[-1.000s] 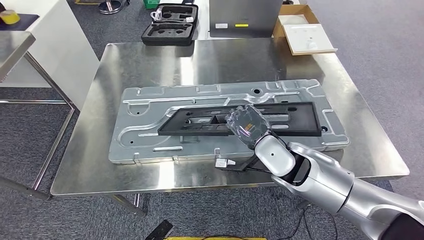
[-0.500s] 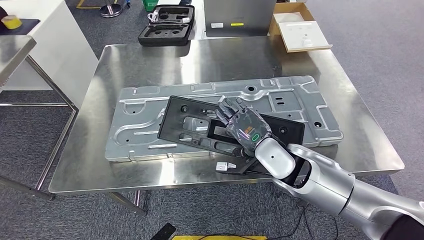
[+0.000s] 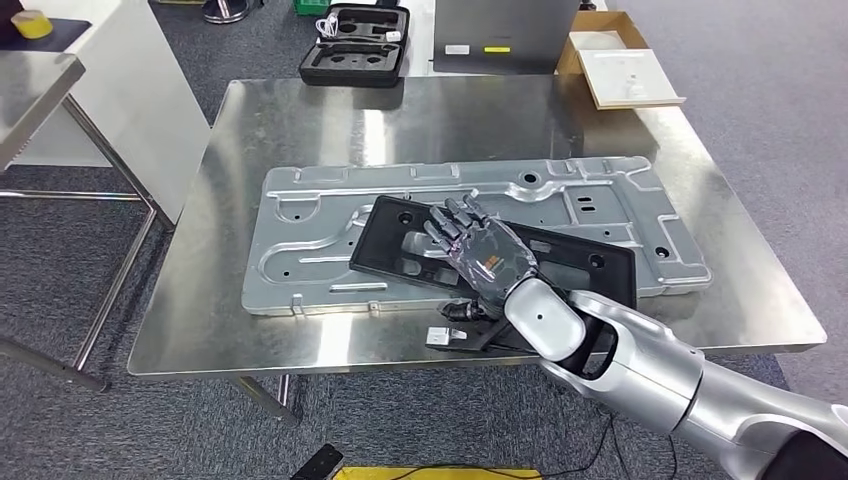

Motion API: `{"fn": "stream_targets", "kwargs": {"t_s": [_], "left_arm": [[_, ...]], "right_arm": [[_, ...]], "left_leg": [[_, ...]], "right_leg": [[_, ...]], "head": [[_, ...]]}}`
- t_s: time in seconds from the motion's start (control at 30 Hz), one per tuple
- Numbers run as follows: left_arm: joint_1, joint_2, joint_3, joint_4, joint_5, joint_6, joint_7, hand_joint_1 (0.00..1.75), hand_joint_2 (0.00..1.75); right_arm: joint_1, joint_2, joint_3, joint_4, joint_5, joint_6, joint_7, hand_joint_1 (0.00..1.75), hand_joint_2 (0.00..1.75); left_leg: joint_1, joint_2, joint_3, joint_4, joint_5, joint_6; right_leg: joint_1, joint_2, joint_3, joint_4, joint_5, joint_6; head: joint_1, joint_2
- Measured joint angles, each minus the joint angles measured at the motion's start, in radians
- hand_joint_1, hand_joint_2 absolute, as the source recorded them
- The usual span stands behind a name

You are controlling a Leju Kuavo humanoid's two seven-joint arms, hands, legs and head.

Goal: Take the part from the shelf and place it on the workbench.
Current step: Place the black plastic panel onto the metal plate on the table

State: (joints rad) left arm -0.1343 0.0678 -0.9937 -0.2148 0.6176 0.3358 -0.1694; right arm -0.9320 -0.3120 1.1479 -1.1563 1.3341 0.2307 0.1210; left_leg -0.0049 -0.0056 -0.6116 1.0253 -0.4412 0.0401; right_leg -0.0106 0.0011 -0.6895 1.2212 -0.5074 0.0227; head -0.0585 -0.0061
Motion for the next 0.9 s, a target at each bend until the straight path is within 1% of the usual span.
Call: {"fn": "stream_targets", "kwargs": {"t_s": [0.03,0.07,0.1,0.17,0.2,0.23,0.27,0.3,0.37,0.4,0.43,0.47,0.5,0.53,0.57,0.6,0.63,0.7,0.73,0.77,0.8,0.83,0.87,0.9], "left_arm": [[0.0,-0.001,0.0,0.0,-0.001,-0.004,0.001,0.0,0.0],[-0.001,-0.001,0.0,0.0,-0.002,-0.008,0.002,0.0,0.0],[-0.002,-0.001,0.0,0.0,-0.004,-0.012,0.004,0.0,0.0],[-0.002,-0.001,0.0,0.0,-0.008,-0.016,0.008,0.0,0.0],[-0.002,-0.001,0.0,0.0,-0.01,-0.016,0.01,0.0,0.0],[-0.002,0.0,0.0,0.0,-0.012,-0.017,0.012,0.0,0.0],[-0.002,0.0,-0.001,0.0,-0.013,-0.018,0.012,0.0,0.0],[-0.001,0.0,-0.001,0.0,-0.014,-0.018,0.012,0.0,0.0],[-0.001,0.0,-0.001,0.0,-0.015,-0.018,0.009,0.0,0.0],[-0.001,0.0,-0.001,0.0,-0.016,-0.018,0.008,0.0,0.0],[0.0,-0.001,-0.001,0.0,-0.017,-0.019,0.008,0.0,0.0],[0.001,-0.001,-0.001,0.0,-0.018,-0.02,0.009,0.0,0.0],[0.001,-0.002,-0.002,0.0,-0.018,-0.021,0.01,0.0,0.0],[0.001,-0.002,-0.002,0.0,-0.018,-0.022,0.01,0.0,0.0],[0.0,-0.003,-0.002,0.0,-0.017,-0.023,0.01,0.0,0.0],[0.0,-0.004,-0.002,0.0,-0.017,-0.022,0.009,0.0,0.0],[0.0,-0.005,-0.003,0.0,-0.016,-0.021,0.008,0.0,0.0],[0.005,-0.007,-0.005,0.0,-0.013,-0.016,0.003,0.0,0.0],[0.008,-0.007,-0.007,0.0,-0.011,-0.012,0.001,0.0,0.0],[0.011,-0.008,-0.008,0.0,-0.009,-0.007,0.0,0.0,0.0],[0.013,-0.008,-0.008,0.0,-0.004,-0.002,-0.001,0.0,0.0],[0.014,-0.01,-0.008,0.0,0.002,0.002,-0.002,0.0,0.0],[0.016,-0.011,-0.008,0.0,0.009,0.004,-0.002,0.0,0.0],[0.018,-0.012,-0.008,0.0,0.017,0.005,-0.002,0.0,0.0]], "right_arm": [[-0.001,0.0,0.0,0.0,-0.001,0.001,0.001,0.0,0.0],[-0.002,0.0,0.0,0.0,-0.002,0.001,0.003,0.0,0.0],[-0.003,0.0,0.0,-0.001,-0.004,0.002,0.006,0.0,0.0],[-0.001,-0.001,0.0,-0.003,-0.014,0.002,0.013,0.0,0.0],[0.001,-0.002,-0.001,-0.003,-0.024,0.001,0.019,0.0,0.0],[0.004,-0.003,-0.003,-0.005,-0.04,-0.002,0.026,0.0,0.0],[0.009,-0.005,-0.007,-0.007,-0.061,-0.009,0.035,0.0,0.0],[0.016,-0.006,-0.016,-0.012,-0.083,-0.023,0.046,0.0,0.0],[0.043,-0.008,-0.042,-0.03,-0.128,-0.073,0.073,0.0,0.0],[0.063,-0.011,-0.057,-0.045,-0.151,-0.108,0.09,0.0,0.0],[0.088,-0.014,-0.075,-0.065,-0.175,-0.151,0.109,0.0,0.0],[0.115,-0.018,-0.094,-0.089,-0.202,-0.198,0.129,0.0,0.0],[0.141,-0.022,-0.115,-0.116,-0.228,-0.242,0.144,0.0,0.0],[0.166,-0.024,-0.139,-0.145,-0.252,-0.285,0.157,0.0,0.0],[0.188,-0.026,-0.165,-0.173,-0.271,-0.32,0.164,0.0,0.0],[0.209,-0.027,-0.193,-0.201,-0.286,-0.351,0.169,0.0,0.0],[0.233,-0.028,-0.222,-0.229,-0.298,-0.378,0.172,0.0,0.0],[0.288,-0.033,-0.269,-0.285,-0.313,-0.427,0.173,0.0,0.0],[0.321,-0.034,-0.289,-0.316,-0.319,-0.458,0.173,0.0,0.0],[0.359,-0.036,-0.309,-0.35,-0.326,-0.493,0.172,0.0,0.0],[0.399,-0.036,-0.333,-0.388,-0.334,-0.536,0.17,0.0,0.0],[0.445,-0.035,-0.362,-0.432,-0.342,-0.583,0.168,0.0,0.0],[0.494,-0.033,-0.393,-0.476,-0.345,-0.628,0.167,0.0,0.0],[0.544,-0.031,-0.424,-0.523,-0.341,-0.669,0.167,0.0,0.0]], "left_leg": [[-0.003,0.0,0.0,0.001,0.0,0.0],[-0.006,-0.001,-0.001,0.002,0.0,-0.001],[-0.008,0.0,-0.003,0.003,0.001,-0.004],[-0.008,0.001,-0.006,0.002,0.005,-0.011],[-0.008,0.001,-0.006,0.001,0.005,-0.016],[-0.008,0.001,-0.009,0.006,-0.001,-0.021],[-0.007,0.001,-0.017,0.025,-0.017,-0.028],[-0.005,0.001,-0.033,0.065,-0.044,-0.035],[0.005,0.001,-0.082,0.184,-0.104,-0.049],[0.009,0.001,-0.102,0.232,-0.121,-0.054],[0.014,0.002,-0.107,0.25,-0.12,-0.059],[0.018,0.002,-0.094,0.23,-0.102,-0.063],[0.021,0.002,-0.066,0.181,-0.074,-0.066],[0.023,0.001,-0.032,0.118,-0.05,-0.068],[0.022,0.0,-0.001,0.063,-0.033,-0.067],[0.02,-0.001,0.017,0.028,-0.025,-0.063],[0.018,-0.002,0.025,0.011,-0.025,-0.057],[0.016,-0.003,0.022,0.009,-0.019,-0.043],[0.016,-0.003,0.02,0.005,-0.014,-0.034],[0.016,-0.002,0.017,0.0,-0.007,-0.025],[0.017,-0.002,0.013,-0.004,-0.001,-0.015],[0.016,-0.001,0.007,-0.006,0.005,-0.008],[0.014,-0.001,0.0,-0.005,0.01,-0.003],[0.012,-0.002,-0.007,-0.004,0.014,0.001]], "right_leg": [[0.005,0.0,0.037,-0.071,0.025,-0.011],[0.01,-0.001,0.067,-0.131,0.044,-0.019],[0.014,-0.002,0.086,-0.168,0.051,-0.023],[0.016,-0.003,0.093,-0.188,0.054,-0.026],[0.014,-0.003,0.095,-0.193,0.058,-0.029],[0.01,-0.003,0.097,-0.2,0.062,-0.032],[0.006,-0.004,0.099,-0.206,0.067,-0.036],[0.003,-0.004,0.1,-0.21,0.07,-0.038],[0.001,-0.004,0.099,-0.211,0.073,-0.04],[0.0,-0.005,0.099,-0.21,0.073,-0.04],[-0.001,-0.005,0.099,-0.208,0.073,-0.04],[-0.003,-0.006,0.098,-0.205,0.073,-0.039],[-0.005,-0.005,0.098,-0.201,0.072,-0.037],[-0.008,-0.004,0.096,-0.195,0.069,-0.033],[-0.008,-0.003,0.093,-0.19,0.067,-0.027],[-0.008,-0.002,0.089,-0.186,0.067,-0.021],[-0.007,-0.001,0.086,-0.184,0.068,-0.014],[-0.006,0.0,0.083,-0.187,0.074,-0.002],[-0.008,0.001,0.08,-0.184,0.068,0.003],[-0.008,0.001,0.074,-0.169,0.049,0.007],[-0.009,0.001,0.061,-0.135,0.016,0.01],[-0.009,0.002,0.043,-0.081,-0.028,0.011],[-0.008,0.001,0.024,-0.017,-0.073,0.011],[-0.007,0.002,0.011,0.039,-0.105,0.01]], "head": [[-0.001,0.0],[-0.001,0.0],[-0.002,0.0],[-0.002,0.0],[-0.001,0.0],[-0.002,0.0],[-0.003,0.0],[-0.004,0.0],[-0.006,0.0],[-0.006,0.0],[-0.006,0.0],[-0.006,0.0],[-0.006,0.0],[-0.006,0.0],[-0.007,0.0],[-0.008,0.0],[-0.008,0.0],[-0.008,0.0],[-0.007,0.0],[-0.007,0.0],[-0.006,0.0],[-0.004,0.0],[-0.003,0.0],[-0.002,0.0]]}}
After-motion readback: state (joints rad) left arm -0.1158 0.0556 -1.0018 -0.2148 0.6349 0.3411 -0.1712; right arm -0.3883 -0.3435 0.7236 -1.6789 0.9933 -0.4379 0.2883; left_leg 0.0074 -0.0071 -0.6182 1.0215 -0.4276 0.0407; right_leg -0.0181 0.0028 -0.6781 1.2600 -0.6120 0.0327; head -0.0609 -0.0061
